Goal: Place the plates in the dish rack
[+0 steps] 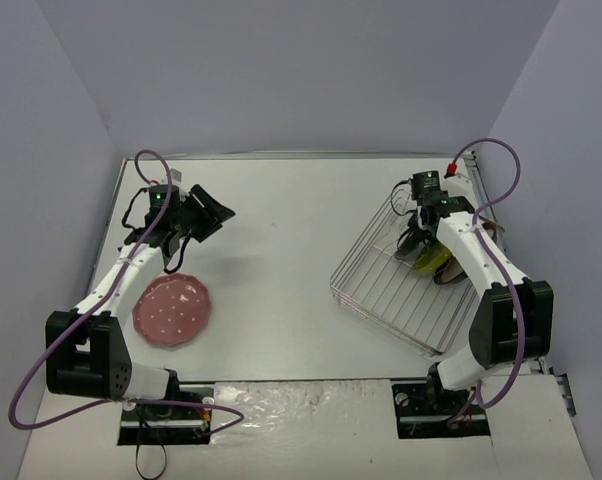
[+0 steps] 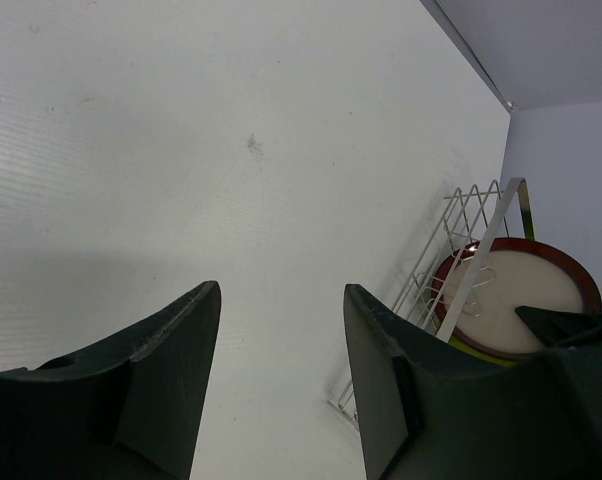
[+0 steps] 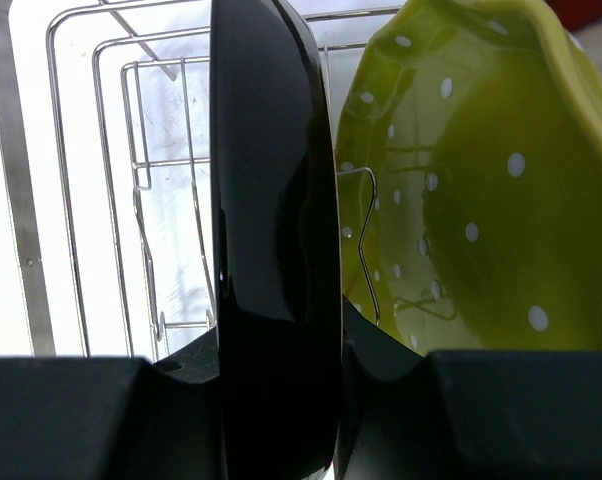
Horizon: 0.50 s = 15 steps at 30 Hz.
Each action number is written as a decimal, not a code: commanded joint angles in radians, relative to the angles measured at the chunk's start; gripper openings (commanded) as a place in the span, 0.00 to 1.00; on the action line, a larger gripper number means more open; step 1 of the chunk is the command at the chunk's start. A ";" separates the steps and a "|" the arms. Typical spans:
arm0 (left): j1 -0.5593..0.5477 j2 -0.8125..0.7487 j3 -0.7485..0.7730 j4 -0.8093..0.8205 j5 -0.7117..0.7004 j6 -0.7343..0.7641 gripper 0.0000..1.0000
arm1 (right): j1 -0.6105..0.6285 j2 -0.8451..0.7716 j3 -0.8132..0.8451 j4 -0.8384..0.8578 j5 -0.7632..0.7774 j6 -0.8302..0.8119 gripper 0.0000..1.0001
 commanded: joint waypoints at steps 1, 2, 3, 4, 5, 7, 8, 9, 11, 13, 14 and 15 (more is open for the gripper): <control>-0.005 -0.020 0.036 0.032 -0.005 0.001 0.48 | 0.019 -0.065 -0.019 0.064 0.032 0.027 0.01; -0.005 -0.020 0.036 0.031 -0.003 -0.001 0.48 | 0.022 -0.070 -0.024 0.064 0.032 0.028 0.03; -0.004 -0.022 0.035 0.031 -0.003 -0.001 0.48 | 0.027 -0.072 -0.029 0.063 0.036 0.030 0.05; -0.004 -0.025 0.035 0.031 -0.003 -0.001 0.48 | 0.032 -0.074 -0.033 0.062 0.040 0.032 0.06; -0.004 -0.027 0.035 0.031 -0.002 -0.001 0.48 | 0.038 -0.078 -0.038 0.061 0.047 0.033 0.07; -0.005 -0.033 0.035 0.026 -0.004 0.001 0.48 | 0.055 -0.090 -0.045 0.056 0.071 0.040 0.10; -0.005 -0.036 0.035 0.023 -0.006 0.002 0.48 | 0.063 -0.095 -0.048 0.053 0.082 0.044 0.12; -0.005 -0.039 0.036 0.021 -0.007 0.002 0.48 | 0.068 -0.100 -0.049 0.049 0.089 0.046 0.18; -0.005 -0.044 0.039 0.019 -0.006 0.000 0.48 | 0.071 -0.103 -0.048 0.039 0.094 0.050 0.22; -0.003 -0.046 0.044 0.014 -0.003 0.000 0.48 | 0.073 -0.116 -0.041 0.026 0.102 0.051 0.30; -0.003 -0.049 0.044 0.011 -0.004 0.002 0.48 | 0.079 -0.121 -0.035 0.012 0.111 0.056 0.34; -0.003 -0.052 0.044 0.008 -0.004 0.004 0.48 | 0.085 -0.126 -0.026 -0.002 0.123 0.059 0.38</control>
